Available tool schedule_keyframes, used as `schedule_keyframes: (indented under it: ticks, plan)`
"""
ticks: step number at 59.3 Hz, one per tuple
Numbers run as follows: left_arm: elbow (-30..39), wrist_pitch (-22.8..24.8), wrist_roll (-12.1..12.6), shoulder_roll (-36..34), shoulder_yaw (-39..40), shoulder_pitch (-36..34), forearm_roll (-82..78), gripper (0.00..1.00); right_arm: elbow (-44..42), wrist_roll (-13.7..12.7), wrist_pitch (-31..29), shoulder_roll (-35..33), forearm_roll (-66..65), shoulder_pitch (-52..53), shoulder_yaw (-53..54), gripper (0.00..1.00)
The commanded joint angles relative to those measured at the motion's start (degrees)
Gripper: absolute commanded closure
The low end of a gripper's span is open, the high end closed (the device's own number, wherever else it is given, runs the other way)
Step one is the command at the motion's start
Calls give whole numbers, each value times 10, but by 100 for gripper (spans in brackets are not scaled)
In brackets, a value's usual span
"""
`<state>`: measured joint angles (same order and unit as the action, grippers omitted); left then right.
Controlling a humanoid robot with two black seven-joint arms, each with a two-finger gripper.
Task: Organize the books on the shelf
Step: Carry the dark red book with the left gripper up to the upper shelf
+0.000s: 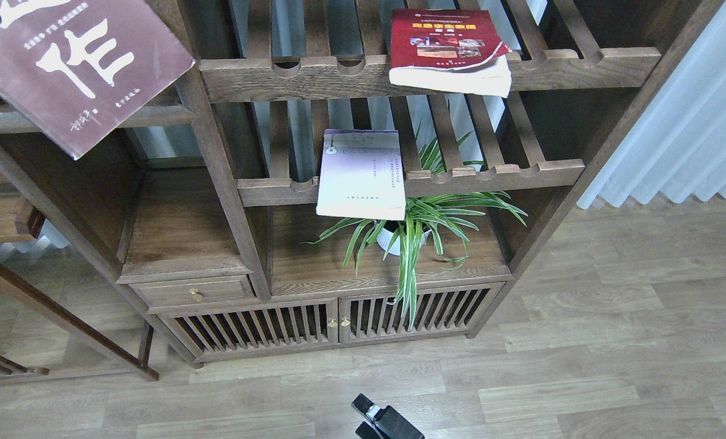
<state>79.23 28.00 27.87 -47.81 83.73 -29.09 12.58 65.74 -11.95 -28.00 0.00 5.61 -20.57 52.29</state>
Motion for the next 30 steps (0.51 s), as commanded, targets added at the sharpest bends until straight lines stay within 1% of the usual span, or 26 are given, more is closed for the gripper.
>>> schedule_keyframes:
  ticks: [1, 9, 15, 21, 30]
  plan:
    - [0, 0, 1, -10, 0, -46, -42, 96, 0, 0, 0, 0, 0, 0, 0, 1]
    - [0, 0, 1, -70, 20, -57, -49, 95, 0, 0, 0, 0, 0, 1, 1, 1]
    - [-1, 0, 1, -83, 37, -58, -49, 94, 0, 0, 0, 0, 1, 2, 1, 1]
    - [-5, 0, 1, -111, 46, -57, -49, 94, 0, 0, 0, 0, 1, 6, 1, 1]
    - [-23, 0, 1, -111, 35, -56, -49, 93, 0, 0, 0, 0, 1, 8, 1, 1]
